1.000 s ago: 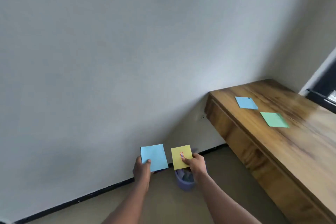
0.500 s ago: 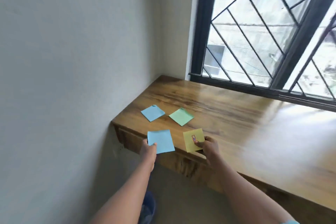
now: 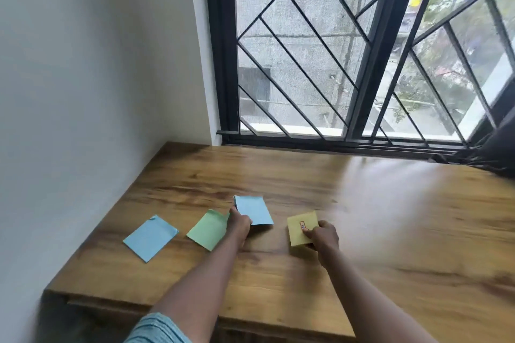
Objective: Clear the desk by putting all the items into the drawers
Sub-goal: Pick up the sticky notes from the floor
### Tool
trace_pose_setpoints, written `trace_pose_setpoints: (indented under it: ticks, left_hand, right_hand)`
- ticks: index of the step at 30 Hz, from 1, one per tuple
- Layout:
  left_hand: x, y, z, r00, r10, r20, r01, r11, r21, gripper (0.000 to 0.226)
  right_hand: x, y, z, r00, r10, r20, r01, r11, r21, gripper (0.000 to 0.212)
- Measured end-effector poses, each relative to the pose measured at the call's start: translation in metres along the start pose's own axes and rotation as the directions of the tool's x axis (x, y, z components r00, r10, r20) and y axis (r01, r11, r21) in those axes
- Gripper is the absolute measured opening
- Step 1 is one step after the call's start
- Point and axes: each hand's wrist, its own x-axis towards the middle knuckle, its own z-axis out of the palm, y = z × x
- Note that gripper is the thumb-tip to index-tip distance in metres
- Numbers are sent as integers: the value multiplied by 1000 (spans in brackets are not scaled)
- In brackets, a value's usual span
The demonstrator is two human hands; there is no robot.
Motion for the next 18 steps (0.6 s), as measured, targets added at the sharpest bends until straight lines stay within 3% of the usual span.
trace_pose_setpoints:
  ticks: [5, 10, 14, 18]
  left_hand:
    - [28, 27, 29, 994, 101, -38, -87, 956, 280, 69]
    - [44, 28, 33, 976, 218, -6, -178, 815, 552, 69]
    - [38, 21, 20, 940, 340, 0, -269, 744, 612, 53]
    - [22, -5, -7, 913, 407, -1, -329, 740, 587, 47]
  right_hand:
    - [32, -16, 2, 999, -32, -21, 27, 979, -204, 45]
    - [32, -22, 15, 987, -115, -116, 61, 918, -392, 38]
    - [17, -17, 24, 969, -108, -223, -30, 841, -540, 36]
    - [1, -3, 27, 952, -183, -245, 9, 817, -577, 39]
